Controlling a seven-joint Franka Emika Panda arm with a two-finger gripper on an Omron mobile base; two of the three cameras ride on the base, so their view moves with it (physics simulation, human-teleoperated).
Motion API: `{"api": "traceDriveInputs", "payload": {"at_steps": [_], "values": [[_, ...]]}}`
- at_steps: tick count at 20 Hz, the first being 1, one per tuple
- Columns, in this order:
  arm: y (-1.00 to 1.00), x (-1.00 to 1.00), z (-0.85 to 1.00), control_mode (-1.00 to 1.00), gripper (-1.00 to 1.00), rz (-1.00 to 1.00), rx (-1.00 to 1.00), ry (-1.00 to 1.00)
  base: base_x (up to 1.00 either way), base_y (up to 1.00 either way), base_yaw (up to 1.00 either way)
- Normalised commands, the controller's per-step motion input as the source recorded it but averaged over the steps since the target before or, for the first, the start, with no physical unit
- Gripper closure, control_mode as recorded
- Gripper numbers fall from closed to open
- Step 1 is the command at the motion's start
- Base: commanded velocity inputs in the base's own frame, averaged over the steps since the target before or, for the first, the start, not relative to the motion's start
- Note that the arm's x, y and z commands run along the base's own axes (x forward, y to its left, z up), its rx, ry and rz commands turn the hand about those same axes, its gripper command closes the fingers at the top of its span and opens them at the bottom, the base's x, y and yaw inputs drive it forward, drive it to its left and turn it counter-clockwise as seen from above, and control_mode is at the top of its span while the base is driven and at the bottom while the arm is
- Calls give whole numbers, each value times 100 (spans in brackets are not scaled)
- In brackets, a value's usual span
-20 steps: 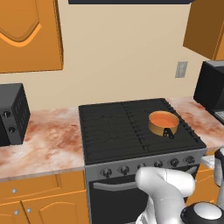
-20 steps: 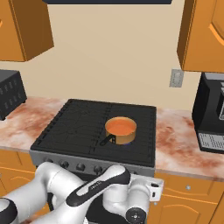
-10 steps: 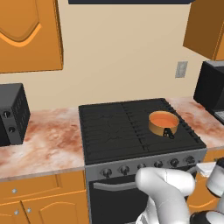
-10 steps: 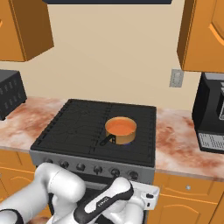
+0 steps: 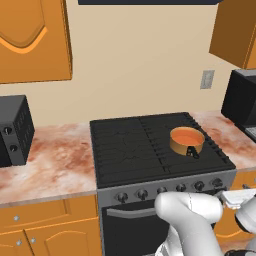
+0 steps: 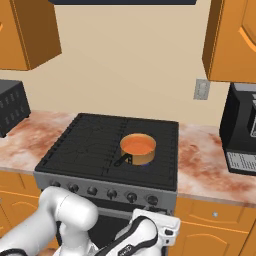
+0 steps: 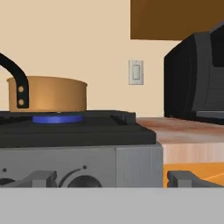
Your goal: Wait until the marinara sauce is simmered to a deep red color and then turn off the stove.
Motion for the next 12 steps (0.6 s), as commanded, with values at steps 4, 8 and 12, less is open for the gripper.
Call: {"api": "traceDriveInputs", "payload": {"at_steps": [4,8,12], "values": [[9,3,0,-100,-100,0,0,-8,0,0,0],[16,3,-1,-100,-100,0,0,-3,0,0,0],[9,16,0,-100,-100,0,0,0,0,0,0]]}}
